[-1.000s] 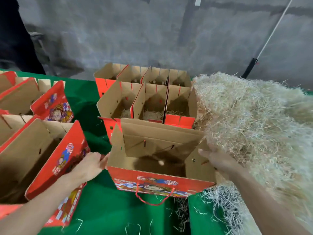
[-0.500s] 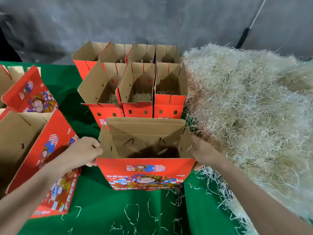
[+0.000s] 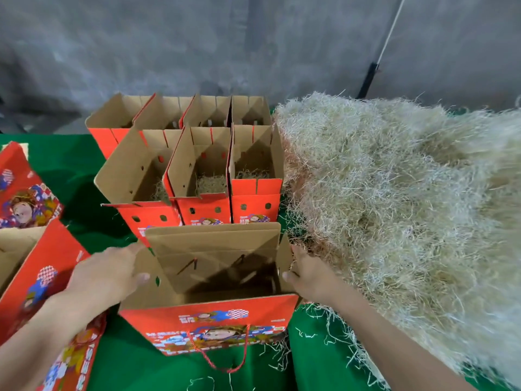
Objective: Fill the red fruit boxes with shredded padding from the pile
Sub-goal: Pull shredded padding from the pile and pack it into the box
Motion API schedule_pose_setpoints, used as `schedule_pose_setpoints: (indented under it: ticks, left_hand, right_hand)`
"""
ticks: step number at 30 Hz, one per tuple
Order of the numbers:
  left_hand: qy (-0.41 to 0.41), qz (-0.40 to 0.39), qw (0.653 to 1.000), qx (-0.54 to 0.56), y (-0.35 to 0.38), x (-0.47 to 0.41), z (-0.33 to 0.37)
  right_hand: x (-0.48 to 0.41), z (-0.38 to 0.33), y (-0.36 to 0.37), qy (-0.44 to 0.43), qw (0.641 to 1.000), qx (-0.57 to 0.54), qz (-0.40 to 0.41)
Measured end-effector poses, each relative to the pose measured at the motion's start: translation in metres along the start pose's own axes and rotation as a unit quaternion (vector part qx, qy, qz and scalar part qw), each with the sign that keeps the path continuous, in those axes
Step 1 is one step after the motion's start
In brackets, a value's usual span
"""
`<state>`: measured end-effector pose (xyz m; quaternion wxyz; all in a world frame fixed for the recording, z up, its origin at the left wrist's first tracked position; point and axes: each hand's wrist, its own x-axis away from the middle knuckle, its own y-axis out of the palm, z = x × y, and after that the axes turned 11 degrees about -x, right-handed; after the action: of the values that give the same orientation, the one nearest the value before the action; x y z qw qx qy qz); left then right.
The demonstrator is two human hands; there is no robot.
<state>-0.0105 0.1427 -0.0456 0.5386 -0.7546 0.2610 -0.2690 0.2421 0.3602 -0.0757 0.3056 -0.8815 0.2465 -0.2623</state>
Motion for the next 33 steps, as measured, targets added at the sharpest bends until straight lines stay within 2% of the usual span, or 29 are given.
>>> schedule_pose_setpoints:
  ticks: [2,4,5,8,12,15,20,21,23,26,28,30,33]
  left_hand:
    - [-0.006,0.130,0.989,0.065,-0.025,-0.008,0.015]
    - [0.086,0.234,0.952,0.179,-0.045,-0.013,0.041]
    - [0.139,0.244,0.934,0.220,-0.055,-0.013,0.060]
    - [0.239,0.192,0.895,0.323,-0.078,-0.015,0.123]
    - [0.300,0.101,0.863,0.393,-0.101,-0.034,0.207]
    - [0.325,0.055,0.867,0.375,-0.121,-0.051,0.259]
    - [0.344,0.021,0.875,0.341,-0.138,-0.062,0.318]
    - [0.345,0.005,0.870,0.351,-0.140,-0.063,0.325]
    - [0.350,-0.028,0.858,0.375,-0.140,-0.063,0.337]
    - [0.360,-0.034,0.859,0.364,-0.130,-0.052,0.354]
    - [0.353,-0.041,0.861,0.363,-0.125,-0.044,0.369]
    - [0.313,-0.030,0.854,0.414,-0.128,-0.041,0.379]
    - [0.276,0.062,0.813,0.509,-0.145,-0.050,0.382]
  right_hand:
    - [0.002,0.002,-0.016,-0.016,0.999,0.011,0.048]
    - [0.007,0.007,-0.039,-0.027,0.993,-0.003,0.115]
    - [0.010,0.012,-0.052,-0.032,0.989,0.000,0.147]
    - [0.019,0.037,-0.095,-0.029,0.970,0.052,0.236]
    - [0.017,0.078,-0.161,0.039,0.934,0.159,0.319]
    - [0.005,0.101,-0.205,0.111,0.919,0.247,0.287]
    - [-0.014,0.133,-0.231,0.172,0.937,0.233,0.195]
    - [-0.016,0.135,-0.232,0.161,0.943,0.214,0.198]
    - [-0.019,0.131,-0.237,0.097,0.941,0.146,0.290]
    - [-0.020,0.113,-0.260,-0.005,0.898,0.122,0.423]
    - [-0.016,0.096,-0.270,-0.041,0.885,0.113,0.449]
    - [-0.006,0.078,-0.268,-0.091,0.877,0.051,0.469]
    - [0.005,0.062,-0.252,-0.164,0.859,0.037,0.484]
